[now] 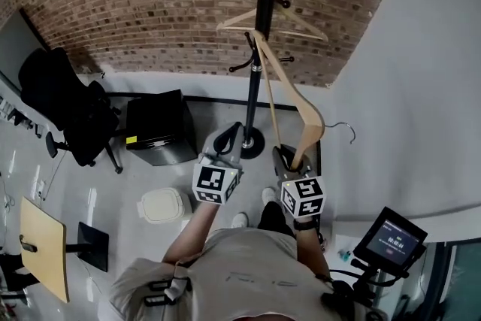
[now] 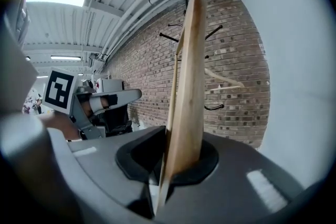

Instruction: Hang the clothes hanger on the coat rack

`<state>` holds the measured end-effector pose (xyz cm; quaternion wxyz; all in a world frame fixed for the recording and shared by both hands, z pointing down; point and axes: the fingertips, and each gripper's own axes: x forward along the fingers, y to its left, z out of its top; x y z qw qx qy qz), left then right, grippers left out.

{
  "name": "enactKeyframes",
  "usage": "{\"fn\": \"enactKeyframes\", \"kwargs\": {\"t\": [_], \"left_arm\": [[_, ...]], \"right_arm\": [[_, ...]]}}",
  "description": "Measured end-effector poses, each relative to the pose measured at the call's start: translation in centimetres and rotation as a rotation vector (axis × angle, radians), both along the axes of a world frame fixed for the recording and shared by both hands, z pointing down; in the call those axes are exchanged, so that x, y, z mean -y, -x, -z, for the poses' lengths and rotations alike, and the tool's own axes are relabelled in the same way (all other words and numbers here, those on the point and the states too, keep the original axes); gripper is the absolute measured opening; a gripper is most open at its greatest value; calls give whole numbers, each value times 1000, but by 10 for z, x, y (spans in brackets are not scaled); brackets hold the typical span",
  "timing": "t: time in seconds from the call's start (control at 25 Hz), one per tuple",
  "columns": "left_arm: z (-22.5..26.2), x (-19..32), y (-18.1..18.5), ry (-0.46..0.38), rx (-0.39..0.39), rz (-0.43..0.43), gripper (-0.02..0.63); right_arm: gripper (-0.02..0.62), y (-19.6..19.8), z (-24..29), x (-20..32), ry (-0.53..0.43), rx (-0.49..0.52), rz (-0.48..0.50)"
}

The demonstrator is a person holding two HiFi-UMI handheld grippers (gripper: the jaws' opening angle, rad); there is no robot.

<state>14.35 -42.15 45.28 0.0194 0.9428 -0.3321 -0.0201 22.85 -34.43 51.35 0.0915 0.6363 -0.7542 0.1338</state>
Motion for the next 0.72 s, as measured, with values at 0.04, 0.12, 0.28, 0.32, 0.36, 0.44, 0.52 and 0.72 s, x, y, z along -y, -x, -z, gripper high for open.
{"fn": "enactKeyframes", "kwargs": {"t": [0.04, 0.12, 0.28, 0.32, 0.36, 0.44, 0.52, 0.72], "left_arm": [[-2, 5, -2, 6, 4, 3, 0], [-2, 16, -6, 8, 8, 11, 0], [9, 39, -20, -9, 10, 37, 0], [11, 46, -24, -15, 12, 45, 1], [12, 52, -27, -21, 13, 55, 0], [13, 59, -27, -28, 7, 79, 0], [15, 61, -25, -21, -1, 97, 1], [22, 77, -36, -21, -1, 129, 0]], "right_arm": [[46, -2, -4, 7, 12, 5, 16], [46, -7, -11, 22, 40, 9, 54], [46, -24, -15, 57, 84, -25, 146], [46, -28, -15, 67, 87, -37, 169], [46, -32, -16, 76, 90, -48, 194], [46, -33, -16, 88, 101, -65, 252], [48, -31, -15, 97, 117, -81, 322], [48, -42, -9, 126, 165, -121, 542]]}}
